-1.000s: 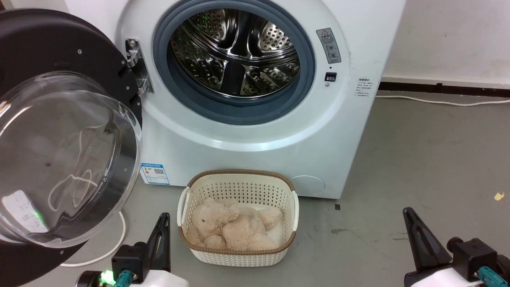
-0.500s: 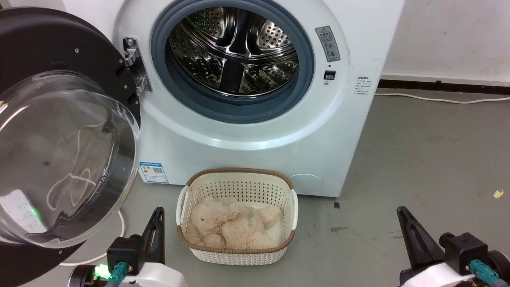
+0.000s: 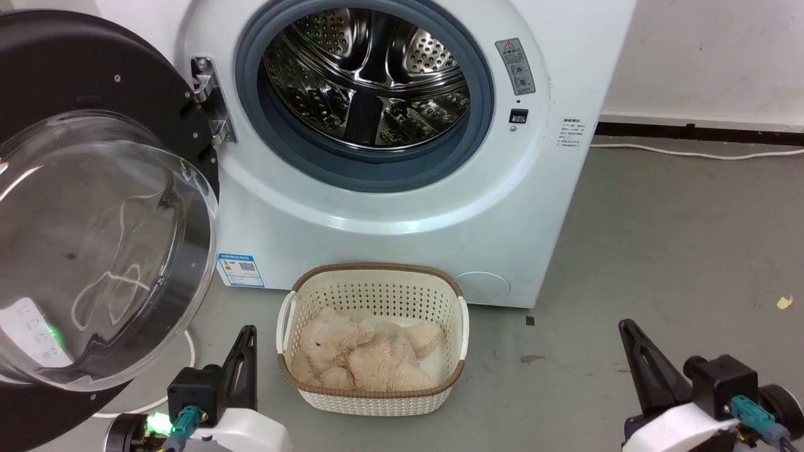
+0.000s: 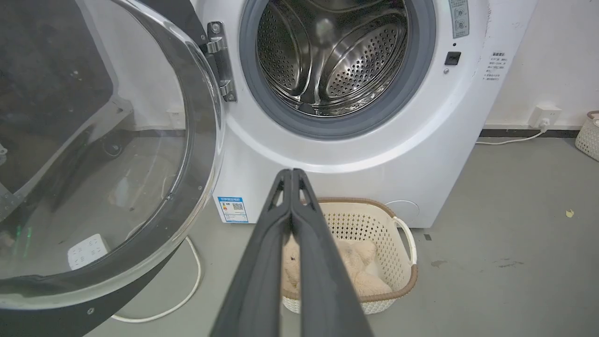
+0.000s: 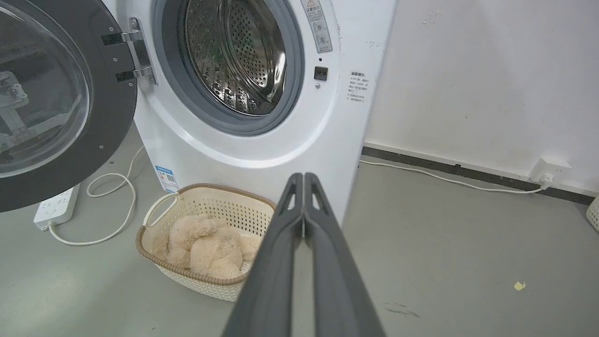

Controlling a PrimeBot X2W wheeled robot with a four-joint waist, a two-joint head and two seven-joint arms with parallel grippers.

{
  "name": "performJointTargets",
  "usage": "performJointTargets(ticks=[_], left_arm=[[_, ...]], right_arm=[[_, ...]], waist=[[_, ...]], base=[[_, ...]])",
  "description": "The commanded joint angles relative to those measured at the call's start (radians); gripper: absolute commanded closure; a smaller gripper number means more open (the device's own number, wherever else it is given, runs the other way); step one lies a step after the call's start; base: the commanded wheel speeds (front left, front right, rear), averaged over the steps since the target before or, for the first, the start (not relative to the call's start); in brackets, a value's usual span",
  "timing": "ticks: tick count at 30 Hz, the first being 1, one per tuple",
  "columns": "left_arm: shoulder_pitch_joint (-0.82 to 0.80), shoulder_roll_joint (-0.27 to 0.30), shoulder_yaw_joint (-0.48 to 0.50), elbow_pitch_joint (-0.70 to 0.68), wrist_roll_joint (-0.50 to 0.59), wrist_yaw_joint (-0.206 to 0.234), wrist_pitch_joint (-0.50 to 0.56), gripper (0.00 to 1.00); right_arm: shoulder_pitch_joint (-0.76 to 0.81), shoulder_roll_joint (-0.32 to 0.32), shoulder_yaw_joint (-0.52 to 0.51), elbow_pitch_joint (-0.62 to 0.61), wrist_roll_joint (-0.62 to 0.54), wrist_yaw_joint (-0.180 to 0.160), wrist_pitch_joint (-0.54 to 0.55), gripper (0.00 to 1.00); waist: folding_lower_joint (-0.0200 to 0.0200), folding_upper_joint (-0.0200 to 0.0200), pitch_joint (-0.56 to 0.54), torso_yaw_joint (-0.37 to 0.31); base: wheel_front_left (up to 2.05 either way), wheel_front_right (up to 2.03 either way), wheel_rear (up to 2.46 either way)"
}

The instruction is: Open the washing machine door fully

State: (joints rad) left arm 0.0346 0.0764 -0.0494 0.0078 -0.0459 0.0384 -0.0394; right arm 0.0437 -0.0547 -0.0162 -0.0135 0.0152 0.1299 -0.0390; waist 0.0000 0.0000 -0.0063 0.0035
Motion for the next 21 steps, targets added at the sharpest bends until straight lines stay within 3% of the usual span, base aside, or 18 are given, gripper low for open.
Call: performJointTargets(ticks=[1, 21], left_arm=[[-0.022, -0.006, 0.009, -0.004, 0.011, -0.008, 0.005, 1.00], [-0.035, -0.026, 0.049, -0.008, 0.046, -0.038, 0.039, 1.00]], right_arm=[[-0.022, 0.004, 0.004, 0.003, -0.007, 0.001, 0.005, 1.00], [-0.044, 0.005, 0.016, 0.014, -0.015, 0.001, 0.039, 1.00]], waist=[[0.0000, 0.0000, 0.001, 0.000], [0.0000, 0.0000, 0.006, -0.003]], base=[[0.00, 0.00, 0.00], [0.00, 0.00, 0.00]])
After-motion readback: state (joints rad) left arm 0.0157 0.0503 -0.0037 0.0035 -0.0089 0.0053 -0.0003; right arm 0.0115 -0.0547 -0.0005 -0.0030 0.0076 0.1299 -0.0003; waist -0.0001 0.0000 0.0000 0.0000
